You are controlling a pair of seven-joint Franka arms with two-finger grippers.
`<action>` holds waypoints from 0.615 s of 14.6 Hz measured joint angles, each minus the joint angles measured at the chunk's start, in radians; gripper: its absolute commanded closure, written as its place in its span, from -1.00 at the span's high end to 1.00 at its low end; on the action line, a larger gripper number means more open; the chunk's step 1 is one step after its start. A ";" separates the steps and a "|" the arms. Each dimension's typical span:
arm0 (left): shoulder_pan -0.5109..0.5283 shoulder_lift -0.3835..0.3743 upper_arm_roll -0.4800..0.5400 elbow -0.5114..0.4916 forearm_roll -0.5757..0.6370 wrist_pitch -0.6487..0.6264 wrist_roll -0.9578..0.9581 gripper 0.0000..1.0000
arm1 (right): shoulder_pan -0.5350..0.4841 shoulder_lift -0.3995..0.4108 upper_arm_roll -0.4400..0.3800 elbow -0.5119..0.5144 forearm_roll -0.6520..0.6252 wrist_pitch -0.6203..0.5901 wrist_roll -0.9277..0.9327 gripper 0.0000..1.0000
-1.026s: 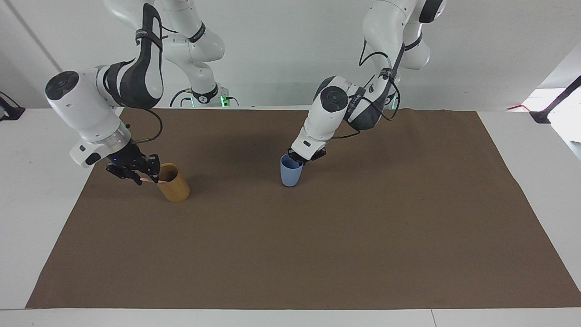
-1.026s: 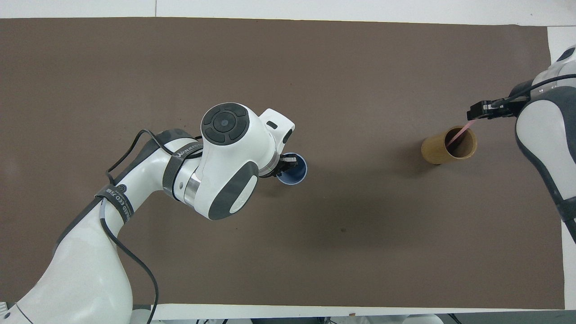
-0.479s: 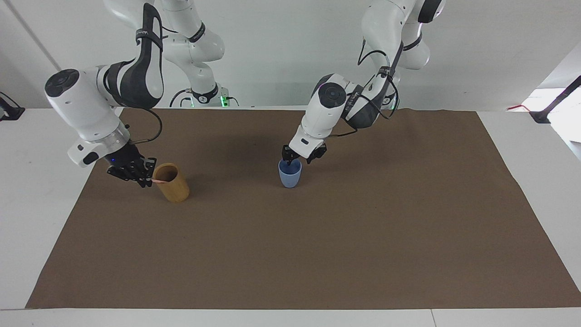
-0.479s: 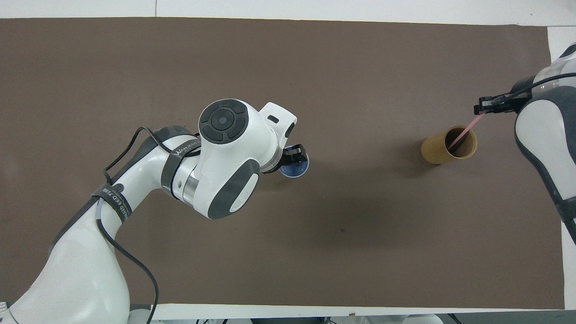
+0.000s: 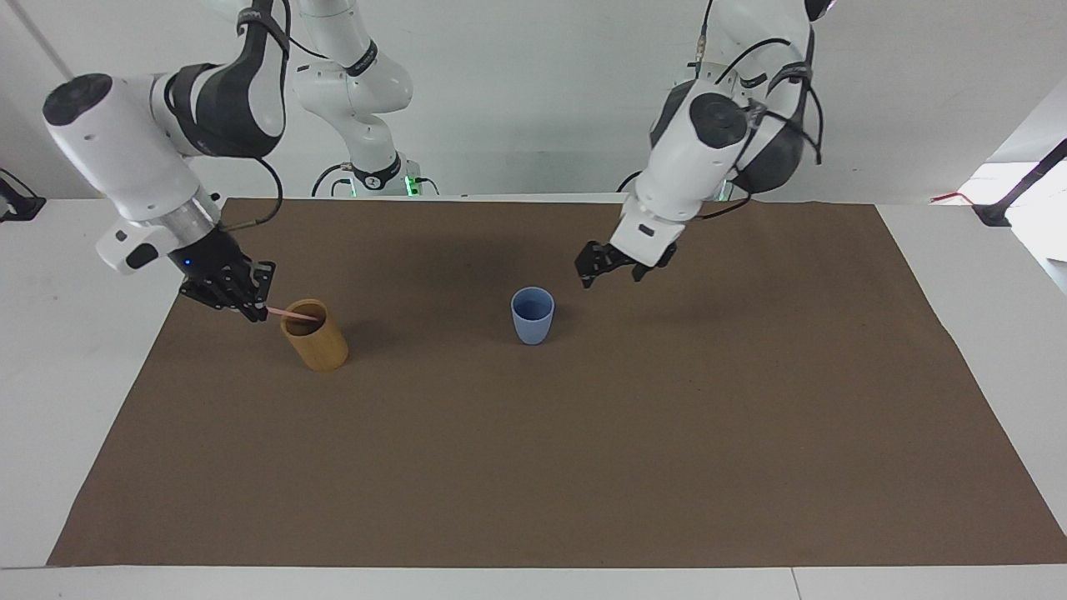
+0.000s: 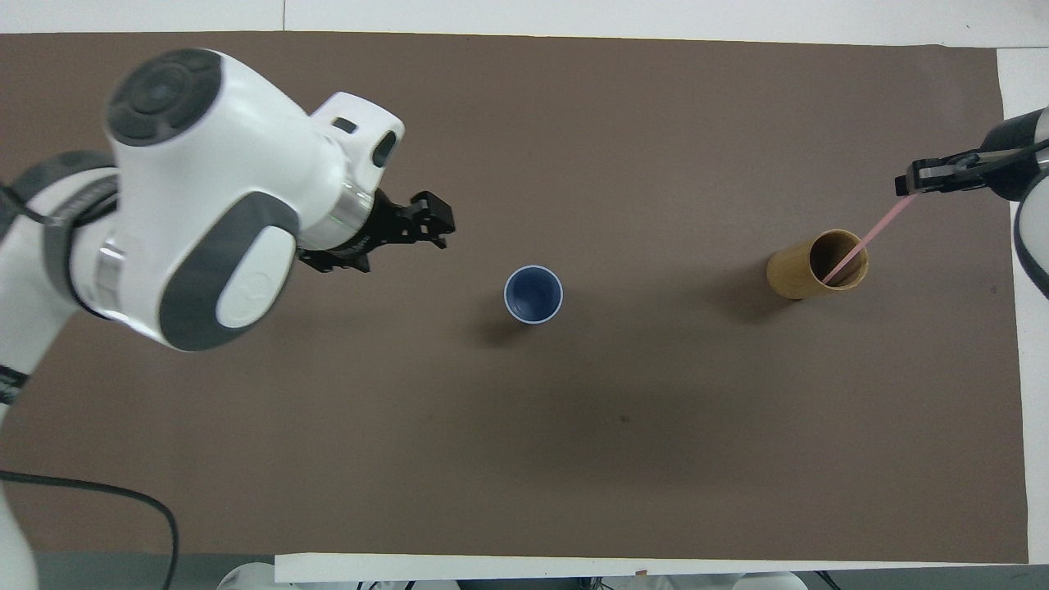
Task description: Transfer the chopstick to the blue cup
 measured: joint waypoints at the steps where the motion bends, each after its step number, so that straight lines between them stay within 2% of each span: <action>1: 0.069 -0.027 0.003 0.000 0.030 -0.032 0.073 0.99 | 0.001 -0.013 0.005 0.039 0.000 -0.037 0.000 -1.00; 3: 0.173 -0.062 0.007 -0.001 0.086 -0.069 0.217 0.99 | 0.004 -0.017 0.027 0.131 0.000 -0.107 0.005 -1.00; 5: 0.241 -0.084 0.007 -0.001 0.120 -0.094 0.326 0.99 | 0.017 0.005 0.073 0.223 -0.005 -0.176 0.090 -1.00; 7: 0.310 -0.107 0.007 -0.001 0.148 -0.114 0.437 0.99 | 0.091 0.034 0.106 0.279 -0.051 -0.207 0.238 -1.00; 9: 0.385 -0.123 0.007 -0.001 0.176 -0.126 0.565 0.99 | 0.211 0.054 0.113 0.298 -0.074 -0.207 0.416 -1.00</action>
